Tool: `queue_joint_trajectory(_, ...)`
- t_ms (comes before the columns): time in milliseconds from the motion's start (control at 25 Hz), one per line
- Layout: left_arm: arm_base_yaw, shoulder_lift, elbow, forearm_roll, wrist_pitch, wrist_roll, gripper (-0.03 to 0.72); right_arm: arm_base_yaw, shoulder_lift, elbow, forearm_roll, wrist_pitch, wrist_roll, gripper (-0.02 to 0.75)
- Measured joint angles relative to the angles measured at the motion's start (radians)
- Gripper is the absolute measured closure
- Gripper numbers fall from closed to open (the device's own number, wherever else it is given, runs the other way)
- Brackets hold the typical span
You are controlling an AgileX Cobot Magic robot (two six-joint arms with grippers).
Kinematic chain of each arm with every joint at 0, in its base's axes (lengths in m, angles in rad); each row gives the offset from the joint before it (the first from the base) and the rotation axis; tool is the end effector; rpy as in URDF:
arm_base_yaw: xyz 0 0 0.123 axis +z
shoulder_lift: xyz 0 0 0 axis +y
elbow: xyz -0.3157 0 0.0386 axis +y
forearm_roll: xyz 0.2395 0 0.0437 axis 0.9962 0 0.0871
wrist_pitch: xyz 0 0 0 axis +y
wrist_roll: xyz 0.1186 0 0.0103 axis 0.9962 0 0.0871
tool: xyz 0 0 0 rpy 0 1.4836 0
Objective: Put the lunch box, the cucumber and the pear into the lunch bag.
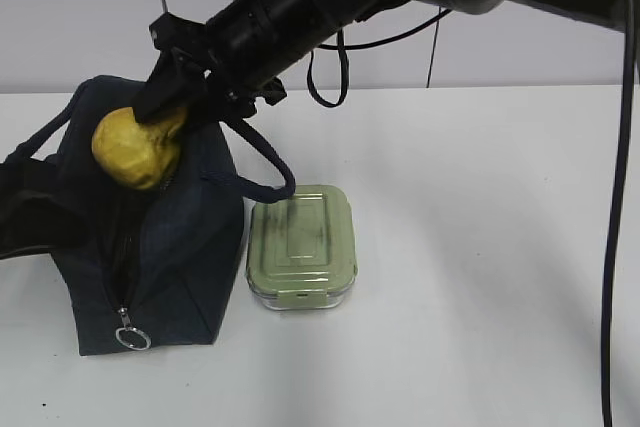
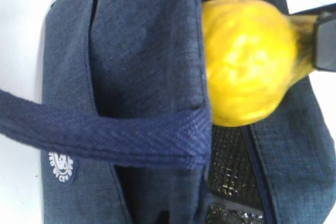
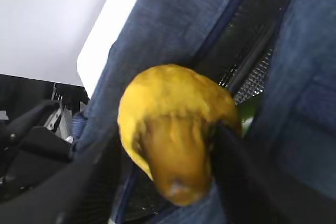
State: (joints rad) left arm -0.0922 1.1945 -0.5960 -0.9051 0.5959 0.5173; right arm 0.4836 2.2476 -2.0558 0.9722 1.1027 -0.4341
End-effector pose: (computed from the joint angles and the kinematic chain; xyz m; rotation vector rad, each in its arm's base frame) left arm 0.2023 -0.0715 0.2478 -0.0527 2.4895 -0.7308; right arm 0.4181 0.3187 0.2770 -0.7672 2.4096 1.2995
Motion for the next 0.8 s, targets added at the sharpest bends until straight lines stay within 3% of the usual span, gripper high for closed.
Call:
queue_joint_trajectory(80,0.000,0.000,0.000,0.000,0.000,0.000,0.703,0.000,0.014,0.000,0.000,-0.005,0.000,0.265)
queue_joint_trajectory(200,0.000,0.000,0.000,0.000,0.004,0.000,0.703,0.000,0.024,0.000,0.000,-0.005,0.000,0.223)
queue_joint_trajectory(640,0.000,0.000,0.000,0.000,0.008,0.000,0.703,-0.016,0.024,0.000,-0.001,0.083,0.000,0.212)
queue_joint_trajectory(800,0.000,0.000,0.000,0.000,0.012,0.000,0.703,-0.029,-0.005,-0.016,-0.099,0.111,0.007,0.212)
